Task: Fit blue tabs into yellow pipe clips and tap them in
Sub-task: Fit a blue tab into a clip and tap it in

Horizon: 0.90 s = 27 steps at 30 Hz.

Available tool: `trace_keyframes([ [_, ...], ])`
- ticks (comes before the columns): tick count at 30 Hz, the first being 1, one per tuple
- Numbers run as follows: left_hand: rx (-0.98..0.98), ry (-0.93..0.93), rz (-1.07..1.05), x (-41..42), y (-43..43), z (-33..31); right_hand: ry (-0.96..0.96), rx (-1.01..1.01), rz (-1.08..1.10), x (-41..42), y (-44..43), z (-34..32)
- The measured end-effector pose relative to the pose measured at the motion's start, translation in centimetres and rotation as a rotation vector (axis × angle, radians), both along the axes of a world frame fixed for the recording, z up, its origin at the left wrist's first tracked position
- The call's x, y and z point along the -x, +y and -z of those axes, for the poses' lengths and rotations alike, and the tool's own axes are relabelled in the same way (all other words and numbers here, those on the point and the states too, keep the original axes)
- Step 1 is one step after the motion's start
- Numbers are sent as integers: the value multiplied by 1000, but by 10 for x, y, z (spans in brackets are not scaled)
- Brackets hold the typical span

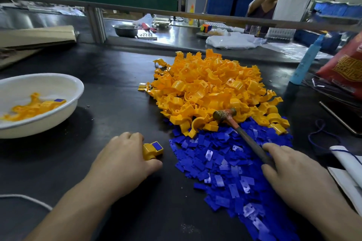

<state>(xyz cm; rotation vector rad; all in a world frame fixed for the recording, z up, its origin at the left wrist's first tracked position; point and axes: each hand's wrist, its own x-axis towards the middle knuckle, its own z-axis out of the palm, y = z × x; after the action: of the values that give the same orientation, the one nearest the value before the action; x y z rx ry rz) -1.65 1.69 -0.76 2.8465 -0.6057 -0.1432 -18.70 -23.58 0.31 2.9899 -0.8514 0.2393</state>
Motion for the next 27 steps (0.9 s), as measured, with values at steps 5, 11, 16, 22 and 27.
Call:
trace_keyframes([
  [5, 72, -115, 4, 11, -3, 6, -171, -35, -50, 8, 11, -17],
  [11, 142, -153, 24, 12, -1, 11, -277, -525, -195, 15, 48, -36],
  [16, 168, -142, 11, 12, -2, 12, -101, -557, -253, 13, 74, -31],
  [22, 187, -142, 28, 11, -2, 11, 10, -460, -300, 10, 87, -22],
  [27, 185, -152, 30, 11, -1, 13, -102, -455, -380, 15, 93, -21],
])
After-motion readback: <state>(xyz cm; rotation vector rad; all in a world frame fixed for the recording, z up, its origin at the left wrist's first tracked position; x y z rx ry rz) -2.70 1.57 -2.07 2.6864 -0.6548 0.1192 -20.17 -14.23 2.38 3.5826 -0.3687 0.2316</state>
